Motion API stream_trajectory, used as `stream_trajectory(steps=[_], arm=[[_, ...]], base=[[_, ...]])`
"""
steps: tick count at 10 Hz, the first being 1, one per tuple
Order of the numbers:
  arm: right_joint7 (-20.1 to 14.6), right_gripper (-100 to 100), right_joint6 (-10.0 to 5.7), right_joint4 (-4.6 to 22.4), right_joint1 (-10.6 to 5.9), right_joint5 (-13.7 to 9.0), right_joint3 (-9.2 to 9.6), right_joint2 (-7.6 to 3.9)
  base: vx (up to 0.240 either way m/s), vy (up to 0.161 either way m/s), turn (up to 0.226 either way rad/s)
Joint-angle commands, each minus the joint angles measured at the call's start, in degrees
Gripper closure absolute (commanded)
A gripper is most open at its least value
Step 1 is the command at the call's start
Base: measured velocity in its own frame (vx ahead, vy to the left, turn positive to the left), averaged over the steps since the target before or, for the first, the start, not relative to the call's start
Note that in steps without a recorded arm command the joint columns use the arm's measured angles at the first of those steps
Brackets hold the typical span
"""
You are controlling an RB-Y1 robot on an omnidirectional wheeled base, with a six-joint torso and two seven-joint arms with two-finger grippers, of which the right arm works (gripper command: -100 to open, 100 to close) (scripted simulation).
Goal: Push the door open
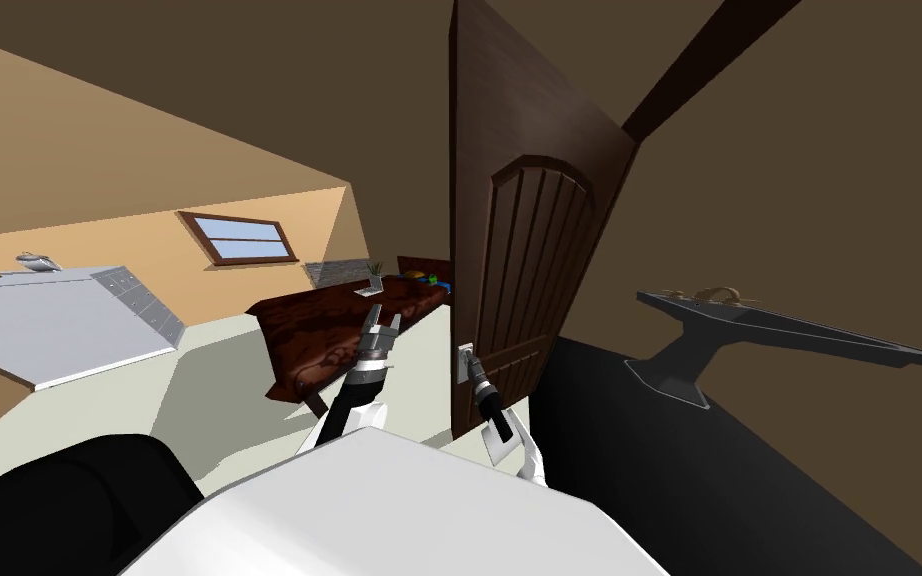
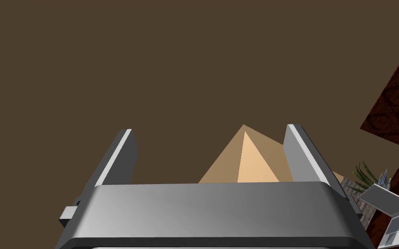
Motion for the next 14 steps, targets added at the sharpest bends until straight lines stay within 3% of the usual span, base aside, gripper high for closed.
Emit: stream_trajectory(steps=[1,4,5,6,9,11,14], arm=[[0.5,100,0.68,-0.1,-0.13,-0.2,-1.47,0.63],[1.3,100,0.69,0.7,-0.60,-0.7,-3.73,3.19],[1.1,100,0.83,0.7,-0.47,-0.6,-3.19,2.42],[1.4,100,0.78,0.8,-0.77,-0.8,-4.42,1.50],[2.0,100,0.71,1.2,-1.05,-1.2,-6.50,0.62],[2.5,100,0.66,1.5,-1.27,-1.5,-8.11,0.75],[3.2,100,0.59,1.9,-1.57,-1.9,-10.32,2.05]], base=[[0.102,0.190,-0.083],[0.102,0.173,-0.079],[0.050,0.072,-0.024],[0.083,0.118,-0.047],[0.111,0.184,-0.081],[0.139,0.193,-0.089],[0.133,0.190,-0.088]])
